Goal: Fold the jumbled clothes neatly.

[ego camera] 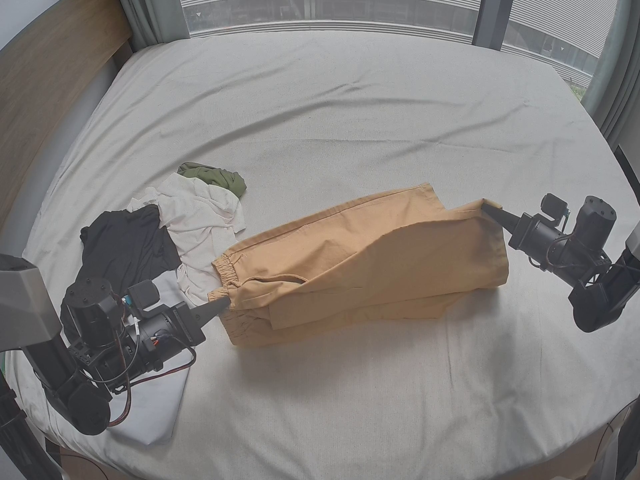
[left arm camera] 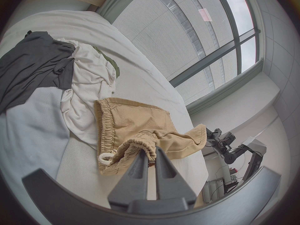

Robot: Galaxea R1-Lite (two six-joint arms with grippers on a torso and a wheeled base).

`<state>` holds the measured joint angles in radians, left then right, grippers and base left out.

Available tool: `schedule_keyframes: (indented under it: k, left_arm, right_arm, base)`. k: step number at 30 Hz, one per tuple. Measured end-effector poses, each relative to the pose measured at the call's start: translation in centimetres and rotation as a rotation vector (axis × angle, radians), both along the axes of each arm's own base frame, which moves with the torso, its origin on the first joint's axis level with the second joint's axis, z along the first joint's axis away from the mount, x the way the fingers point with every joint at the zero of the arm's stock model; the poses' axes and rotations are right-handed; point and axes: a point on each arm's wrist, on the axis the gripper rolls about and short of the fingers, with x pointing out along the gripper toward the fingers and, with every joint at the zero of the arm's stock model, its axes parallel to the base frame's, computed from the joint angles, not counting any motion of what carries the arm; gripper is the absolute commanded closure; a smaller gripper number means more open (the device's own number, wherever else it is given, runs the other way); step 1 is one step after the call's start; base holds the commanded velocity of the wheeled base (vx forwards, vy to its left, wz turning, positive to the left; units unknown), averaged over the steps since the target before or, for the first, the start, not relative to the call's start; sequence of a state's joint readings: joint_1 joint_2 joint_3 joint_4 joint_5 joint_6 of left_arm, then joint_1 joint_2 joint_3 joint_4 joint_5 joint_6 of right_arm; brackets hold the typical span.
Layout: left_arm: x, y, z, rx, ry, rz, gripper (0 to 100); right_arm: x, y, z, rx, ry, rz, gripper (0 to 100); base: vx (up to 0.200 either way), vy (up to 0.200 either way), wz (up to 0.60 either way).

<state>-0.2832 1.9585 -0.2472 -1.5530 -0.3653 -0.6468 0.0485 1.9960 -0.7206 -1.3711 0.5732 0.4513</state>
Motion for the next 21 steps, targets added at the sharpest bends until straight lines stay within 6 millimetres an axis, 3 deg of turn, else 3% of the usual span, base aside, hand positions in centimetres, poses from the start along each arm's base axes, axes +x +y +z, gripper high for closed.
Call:
schedule_keyframes:
  k: [21]
  left_arm:
    - [1.2,0.4,0.5,-0.046,-0.012,0.063,100]
  right_arm:
    - [3.0,0.7,0.0,0.002,-0.033,0.014,100]
  base:
    - [0.0,0.0,0.0]
